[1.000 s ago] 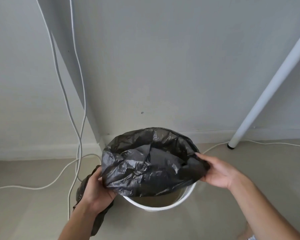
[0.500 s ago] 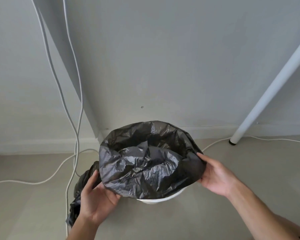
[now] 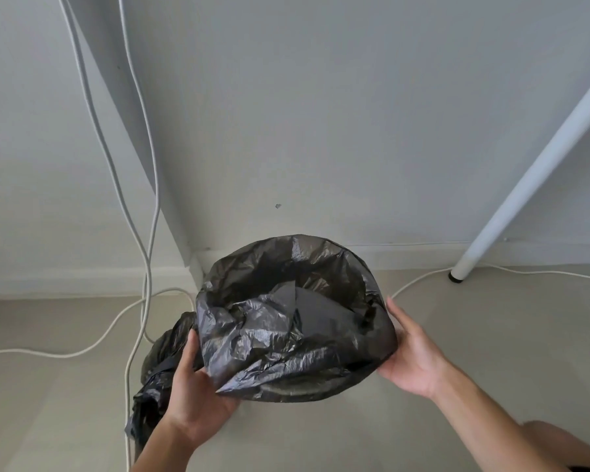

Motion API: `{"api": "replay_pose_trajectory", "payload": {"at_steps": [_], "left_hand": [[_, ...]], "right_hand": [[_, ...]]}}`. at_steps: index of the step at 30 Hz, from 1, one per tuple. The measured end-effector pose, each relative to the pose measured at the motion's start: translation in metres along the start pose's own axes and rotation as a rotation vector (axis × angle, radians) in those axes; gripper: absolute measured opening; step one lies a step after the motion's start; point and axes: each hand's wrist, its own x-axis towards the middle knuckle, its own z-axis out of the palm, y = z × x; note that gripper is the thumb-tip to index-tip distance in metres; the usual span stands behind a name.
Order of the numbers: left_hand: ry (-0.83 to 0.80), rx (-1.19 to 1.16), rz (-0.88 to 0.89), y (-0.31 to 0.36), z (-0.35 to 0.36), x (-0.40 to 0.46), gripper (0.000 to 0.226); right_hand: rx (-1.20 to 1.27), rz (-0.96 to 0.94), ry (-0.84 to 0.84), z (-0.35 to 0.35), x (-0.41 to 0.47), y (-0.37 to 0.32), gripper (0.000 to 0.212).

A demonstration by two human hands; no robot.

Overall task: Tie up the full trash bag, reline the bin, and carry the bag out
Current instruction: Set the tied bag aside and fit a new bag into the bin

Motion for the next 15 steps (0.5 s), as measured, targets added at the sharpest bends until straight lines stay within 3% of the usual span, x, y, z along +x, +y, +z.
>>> {"api": "replay_pose_trajectory", "payload": {"at_steps": [5,11,15], "left_hand": [[0.089,0.049,-0.008,-0.003,0.008,0.004,0.069],[0.060,0.134,-0.072,-0.007,0.008,0.009,0.063],[0.270,0.240,-0.045,-0.015,-0.004,0.016,0.066]], "right_hand": [[-0.060,0.028,0.106,0.005,0.007,0.007,0.056],[-0.138,0.038,0.230,0.007,0.011,0.013,0.053],[-0.205,0.061,0.364,0.003,0.019,0.022,0.048]]}}
